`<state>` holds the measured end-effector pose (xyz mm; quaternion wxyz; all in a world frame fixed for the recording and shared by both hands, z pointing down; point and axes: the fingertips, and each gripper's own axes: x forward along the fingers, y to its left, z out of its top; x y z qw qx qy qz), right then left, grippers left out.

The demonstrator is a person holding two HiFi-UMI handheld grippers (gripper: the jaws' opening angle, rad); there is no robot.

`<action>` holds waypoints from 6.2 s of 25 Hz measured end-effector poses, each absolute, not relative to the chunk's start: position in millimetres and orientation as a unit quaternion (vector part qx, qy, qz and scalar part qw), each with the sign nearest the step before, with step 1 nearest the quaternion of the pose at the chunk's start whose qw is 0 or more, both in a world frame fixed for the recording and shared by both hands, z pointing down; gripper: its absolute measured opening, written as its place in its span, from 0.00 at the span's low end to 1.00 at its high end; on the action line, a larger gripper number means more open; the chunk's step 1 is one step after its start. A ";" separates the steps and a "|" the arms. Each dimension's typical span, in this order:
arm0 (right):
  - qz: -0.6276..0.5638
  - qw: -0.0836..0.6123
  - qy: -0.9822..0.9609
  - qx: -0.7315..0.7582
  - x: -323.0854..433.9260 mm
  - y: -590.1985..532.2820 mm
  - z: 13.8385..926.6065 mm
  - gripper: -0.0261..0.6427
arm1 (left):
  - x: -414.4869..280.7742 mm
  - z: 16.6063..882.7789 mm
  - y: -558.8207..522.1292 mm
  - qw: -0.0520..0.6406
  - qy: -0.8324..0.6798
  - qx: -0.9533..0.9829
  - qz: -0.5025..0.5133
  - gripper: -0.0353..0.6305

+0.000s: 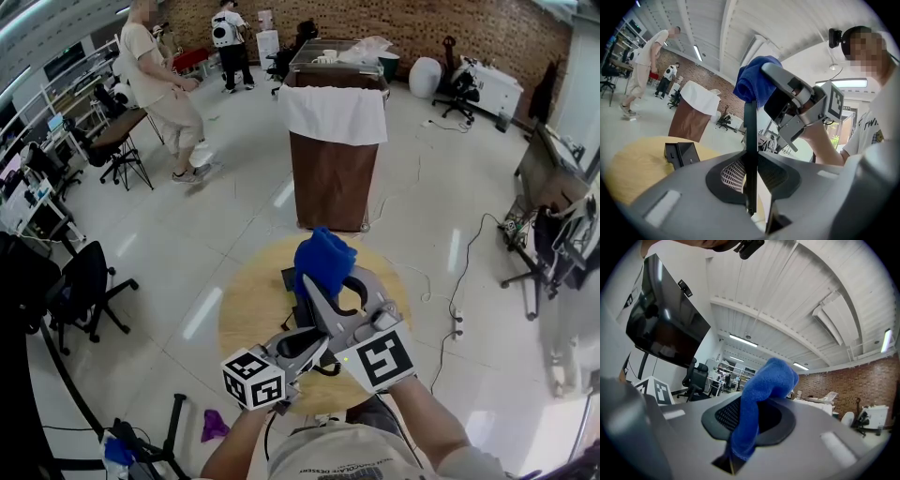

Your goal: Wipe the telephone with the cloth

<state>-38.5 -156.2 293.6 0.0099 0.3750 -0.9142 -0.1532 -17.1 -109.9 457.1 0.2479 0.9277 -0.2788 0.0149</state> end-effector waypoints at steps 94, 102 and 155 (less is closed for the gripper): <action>0.178 -0.120 -0.943 0.256 -13.9 -153.1 372.2 0.13 | -44.4 408.5 -95.9 0.341 -0.108 0.929 -0.096 0.15; 0.154 -0.126 -0.944 0.265 -10.0 -166.7 356.7 0.13 | -39.3 425.1 -90.5 0.357 -0.105 0.924 -0.083 0.15; 0.118 0.023 -0.928 0.354 10.0 -194.5 437.0 0.13 | -91.7 656.9 -248.5 0.518 -0.256 0.815 -0.021 0.16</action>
